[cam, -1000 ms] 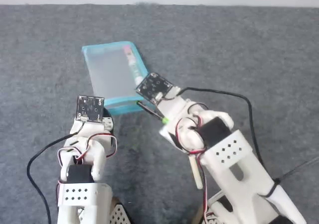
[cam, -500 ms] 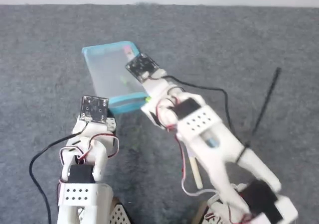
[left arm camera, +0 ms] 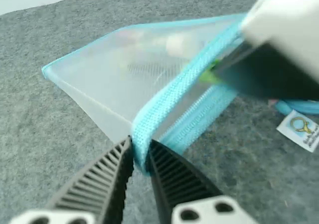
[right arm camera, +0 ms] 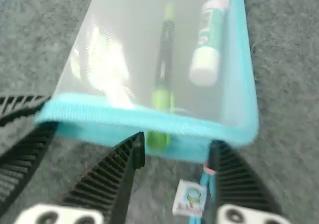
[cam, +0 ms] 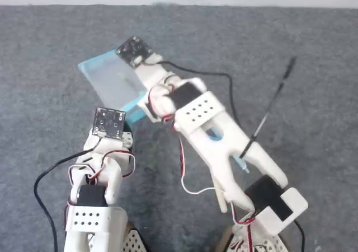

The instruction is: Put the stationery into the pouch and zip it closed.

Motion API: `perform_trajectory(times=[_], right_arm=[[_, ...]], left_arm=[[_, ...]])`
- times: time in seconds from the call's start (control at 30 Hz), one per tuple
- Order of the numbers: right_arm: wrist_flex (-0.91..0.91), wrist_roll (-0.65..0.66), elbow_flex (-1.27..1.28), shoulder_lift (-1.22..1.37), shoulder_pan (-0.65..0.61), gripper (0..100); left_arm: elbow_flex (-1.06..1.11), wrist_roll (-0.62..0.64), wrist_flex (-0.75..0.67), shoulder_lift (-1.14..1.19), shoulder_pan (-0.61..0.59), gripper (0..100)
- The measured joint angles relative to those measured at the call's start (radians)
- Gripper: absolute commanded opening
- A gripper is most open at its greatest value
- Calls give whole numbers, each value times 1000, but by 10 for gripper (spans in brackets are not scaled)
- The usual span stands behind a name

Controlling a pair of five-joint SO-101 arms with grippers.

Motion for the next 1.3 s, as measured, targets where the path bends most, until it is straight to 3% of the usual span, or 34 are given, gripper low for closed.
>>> perform_trajectory(times=[0.23,0.4,0.6,0.77,0.87,1.3], right_arm=[[278,84,-89,-195,101,343],[353,121,54,-370,152,343],[178,132,494,-595,298,337],[87,178,795,-634,385,192],[84,224,867,-624,414,141],[-23,334,997,-443,434,139]], left_arm=[[3,-9,-2,3,-2,13],[3,-9,-2,3,-9,13],[3,-11,-2,3,-28,13],[3,-11,-2,3,-28,13],[3,-11,-2,3,-28,13],[3,-11,-2,3,-28,13]])
